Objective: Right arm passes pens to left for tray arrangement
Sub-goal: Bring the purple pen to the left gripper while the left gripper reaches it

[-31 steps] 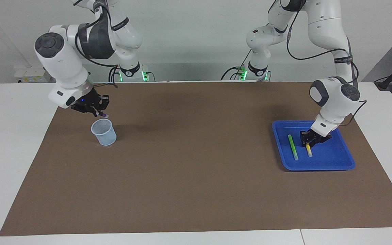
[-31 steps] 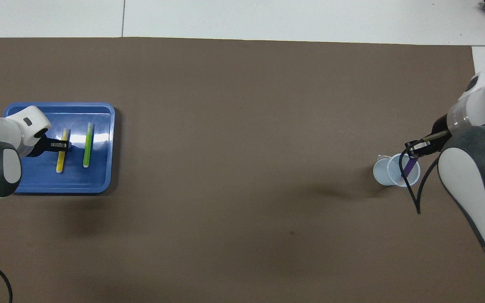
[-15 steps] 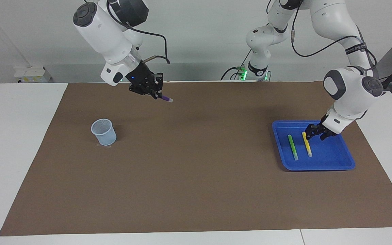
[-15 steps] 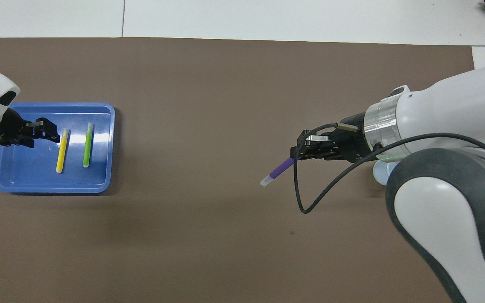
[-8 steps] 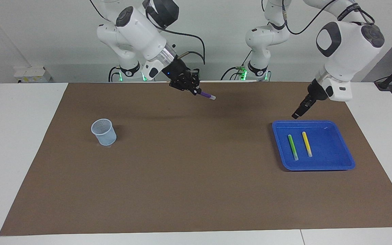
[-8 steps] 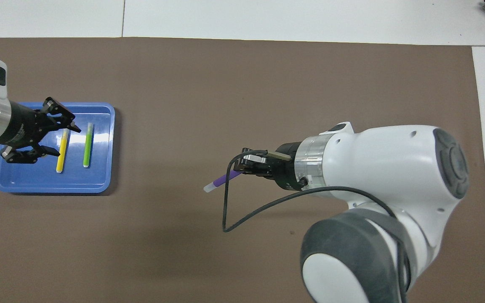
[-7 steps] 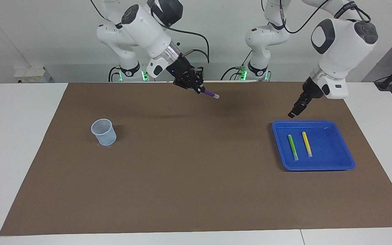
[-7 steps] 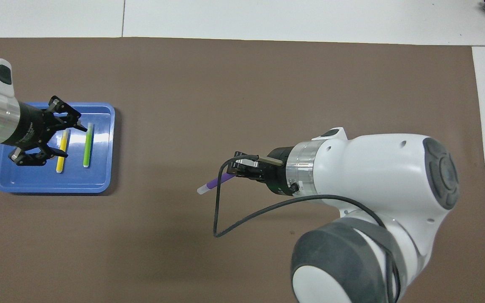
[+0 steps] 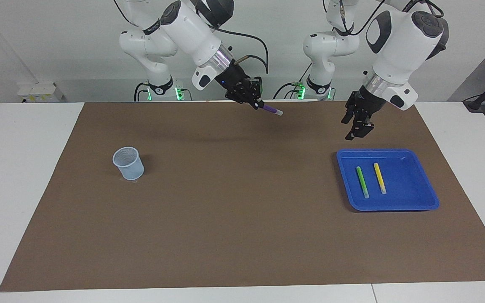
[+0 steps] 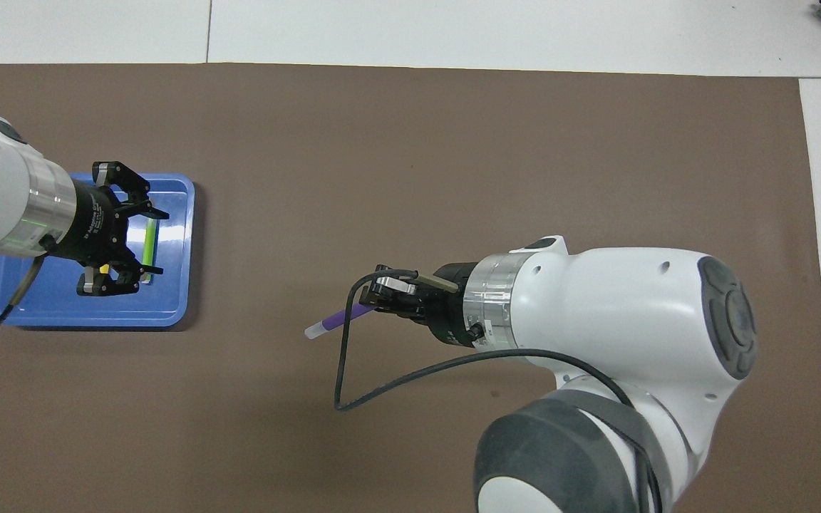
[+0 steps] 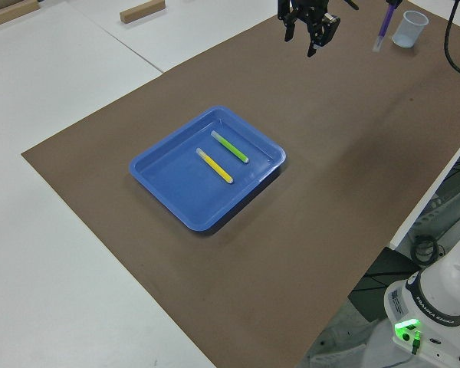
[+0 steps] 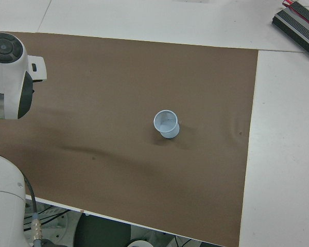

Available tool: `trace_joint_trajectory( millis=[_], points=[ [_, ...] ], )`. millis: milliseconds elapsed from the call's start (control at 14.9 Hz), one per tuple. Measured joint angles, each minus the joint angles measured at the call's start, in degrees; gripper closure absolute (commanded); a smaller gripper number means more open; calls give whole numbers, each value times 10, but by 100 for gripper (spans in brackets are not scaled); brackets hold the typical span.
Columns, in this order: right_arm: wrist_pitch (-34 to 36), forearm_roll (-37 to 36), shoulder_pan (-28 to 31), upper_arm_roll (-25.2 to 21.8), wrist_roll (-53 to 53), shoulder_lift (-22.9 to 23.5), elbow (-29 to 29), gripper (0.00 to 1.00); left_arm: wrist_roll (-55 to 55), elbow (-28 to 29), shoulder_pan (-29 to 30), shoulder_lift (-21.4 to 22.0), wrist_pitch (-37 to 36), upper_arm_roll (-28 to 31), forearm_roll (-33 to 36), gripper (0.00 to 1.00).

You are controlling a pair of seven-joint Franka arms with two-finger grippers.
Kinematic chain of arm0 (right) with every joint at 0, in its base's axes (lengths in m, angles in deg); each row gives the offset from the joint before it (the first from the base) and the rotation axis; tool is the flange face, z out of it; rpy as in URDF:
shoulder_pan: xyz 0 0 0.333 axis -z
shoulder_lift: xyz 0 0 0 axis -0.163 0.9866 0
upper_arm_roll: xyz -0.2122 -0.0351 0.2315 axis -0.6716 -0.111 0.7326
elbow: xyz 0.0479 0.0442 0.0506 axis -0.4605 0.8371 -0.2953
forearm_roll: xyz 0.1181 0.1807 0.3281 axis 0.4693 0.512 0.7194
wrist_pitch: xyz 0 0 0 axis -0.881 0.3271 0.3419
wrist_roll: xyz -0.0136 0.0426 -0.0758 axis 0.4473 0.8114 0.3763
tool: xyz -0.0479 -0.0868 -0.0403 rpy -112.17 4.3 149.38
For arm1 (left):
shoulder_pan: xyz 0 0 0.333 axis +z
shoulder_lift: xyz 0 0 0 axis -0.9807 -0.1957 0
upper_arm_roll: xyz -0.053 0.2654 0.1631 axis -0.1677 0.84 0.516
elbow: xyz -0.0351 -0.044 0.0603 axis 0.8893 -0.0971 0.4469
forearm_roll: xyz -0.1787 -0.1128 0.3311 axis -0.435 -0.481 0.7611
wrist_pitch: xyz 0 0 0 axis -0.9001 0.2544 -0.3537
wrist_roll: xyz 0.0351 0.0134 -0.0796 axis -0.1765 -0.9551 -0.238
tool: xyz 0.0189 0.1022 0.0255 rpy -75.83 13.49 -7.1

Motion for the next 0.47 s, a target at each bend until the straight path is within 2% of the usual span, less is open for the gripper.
trace_joint_trajectory(
  millis=[269,403,470],
  points=[
    [-80,2,-28,0,-16,0,16,100,40,8,-22,3,-14,-1,-76,31],
    [-104,3,-46,0,-27,0,27,100,63,9,-24,9,-24,-1,-113,24],
    [-108,4,-52,0,-31,0,30,100,80,9,-25,13,-26,-1,-123,16]
  ],
)
